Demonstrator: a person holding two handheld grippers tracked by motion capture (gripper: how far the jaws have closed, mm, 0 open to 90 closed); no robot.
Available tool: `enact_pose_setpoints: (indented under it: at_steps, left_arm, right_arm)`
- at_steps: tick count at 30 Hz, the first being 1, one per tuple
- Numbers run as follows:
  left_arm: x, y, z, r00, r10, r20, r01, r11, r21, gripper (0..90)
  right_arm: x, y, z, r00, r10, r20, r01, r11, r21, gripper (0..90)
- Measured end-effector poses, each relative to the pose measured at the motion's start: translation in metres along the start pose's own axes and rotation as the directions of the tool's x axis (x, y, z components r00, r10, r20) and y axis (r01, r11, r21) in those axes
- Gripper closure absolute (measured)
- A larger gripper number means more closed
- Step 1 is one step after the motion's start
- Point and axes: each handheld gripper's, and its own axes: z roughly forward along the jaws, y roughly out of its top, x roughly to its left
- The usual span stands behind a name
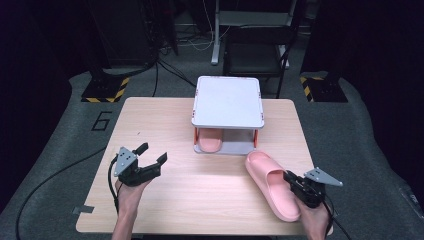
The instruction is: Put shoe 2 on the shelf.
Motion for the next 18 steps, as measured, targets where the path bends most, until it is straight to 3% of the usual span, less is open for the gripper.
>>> enact_pose_setpoints:
  at_steps: [5,13,16,18]
  left_arm:
    - [0.001,0.000,-0.001,1.0000,0.002,0.001,-0.002,1.0000,0.001,19.2]
    - [0.003,-0.001,-0.002,1.0000,0.001,-0.001,-0.001,1.0000,0.008,19.2]
    - [0.002,-0.002,-0.001,1.0000,0.003,0.003,-0.003,1.0000,0.008,19.2]
    - [0.002,-0.002,-0.001,1.0000,0.004,0.006,-0.004,0.9999,0.011,19.2]
  right_arm:
    - [0.019,0.019,0.032,1.0000,-0.001,0.000,0.001,0.9998,-0.018,81.2]
    - [0.044,0.044,0.083,0.9968,-0.007,0.079,0.008,0.9999,-0.010,81.0]
    - [0.047,0.050,0.099,0.9952,0.017,0.096,-0.016,0.9998,-0.012,80.9]
    - [0.049,0.053,0.108,0.9929,0.005,0.119,-0.004,1.0000,-0.007,80.9]
